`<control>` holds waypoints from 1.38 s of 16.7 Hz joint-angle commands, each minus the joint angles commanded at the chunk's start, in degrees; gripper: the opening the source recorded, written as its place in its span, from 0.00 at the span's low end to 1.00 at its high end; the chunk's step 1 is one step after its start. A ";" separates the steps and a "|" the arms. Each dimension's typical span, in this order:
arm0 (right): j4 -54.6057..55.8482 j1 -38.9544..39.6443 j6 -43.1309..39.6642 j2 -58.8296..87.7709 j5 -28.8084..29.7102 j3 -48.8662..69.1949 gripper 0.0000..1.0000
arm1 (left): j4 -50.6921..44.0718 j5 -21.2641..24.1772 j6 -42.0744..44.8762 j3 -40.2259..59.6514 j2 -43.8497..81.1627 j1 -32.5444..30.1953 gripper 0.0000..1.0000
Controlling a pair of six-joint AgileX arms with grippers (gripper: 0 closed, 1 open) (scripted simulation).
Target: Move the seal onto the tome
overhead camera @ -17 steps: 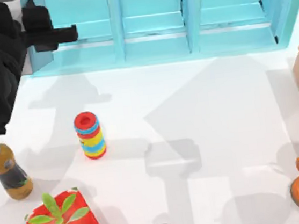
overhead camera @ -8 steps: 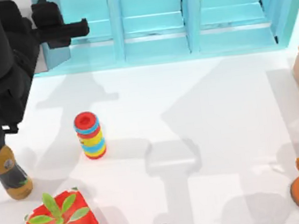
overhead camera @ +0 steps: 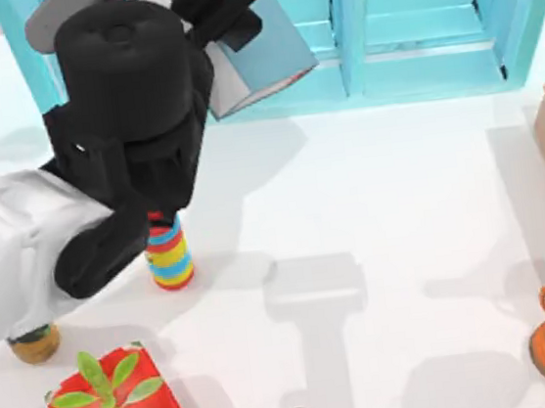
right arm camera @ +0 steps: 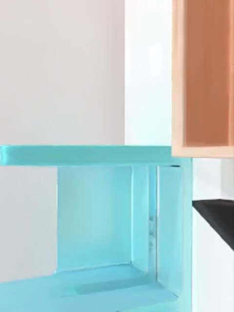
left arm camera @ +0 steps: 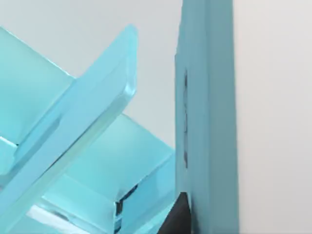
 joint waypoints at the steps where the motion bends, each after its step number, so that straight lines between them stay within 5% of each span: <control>1: 0.00 0.00 0.00 0.00 0.00 0.00 1.00 | 0.03 -1.51 -6.24 1.49 2.31 -1.84 0.00; 7: 0.00 0.00 0.00 0.00 0.00 0.00 1.00 | -2.70 -12.15 -40.81 12.00 18.28 -11.25 0.00; 12: 0.00 0.00 0.00 0.00 0.00 0.00 1.00 | -7.85 -21.54 -60.02 21.45 31.69 -15.77 0.00; 17: 0.00 0.00 0.00 0.00 0.00 0.00 1.00 | -12.63 -28.37 -70.30 28.35 41.04 -17.45 0.00; 23: 0.00 0.00 0.00 0.00 0.00 0.00 1.00 | -13.62 -29.64 -72.29 29.64 42.79 -17.63 0.00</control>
